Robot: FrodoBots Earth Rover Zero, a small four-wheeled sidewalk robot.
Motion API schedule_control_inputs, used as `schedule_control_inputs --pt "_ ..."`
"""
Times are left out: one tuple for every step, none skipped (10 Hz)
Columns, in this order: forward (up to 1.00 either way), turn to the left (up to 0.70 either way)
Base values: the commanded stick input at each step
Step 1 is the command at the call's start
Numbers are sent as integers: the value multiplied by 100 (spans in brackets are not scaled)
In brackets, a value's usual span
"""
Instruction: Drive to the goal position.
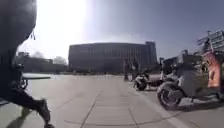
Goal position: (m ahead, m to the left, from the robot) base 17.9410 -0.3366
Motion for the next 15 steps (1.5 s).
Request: schedule_control_inputs --pt "50 0" --pt "50 0" --pt "50 0" --pt "50 0" --pt "50 0" --pt "50 0" --pt "50 0" --pt "50 0" --pt "50 0" --pt "50 0" --pt "50 0" --pt "50 0" --pt "50 0" --pt "50 0" --pt "50 0"
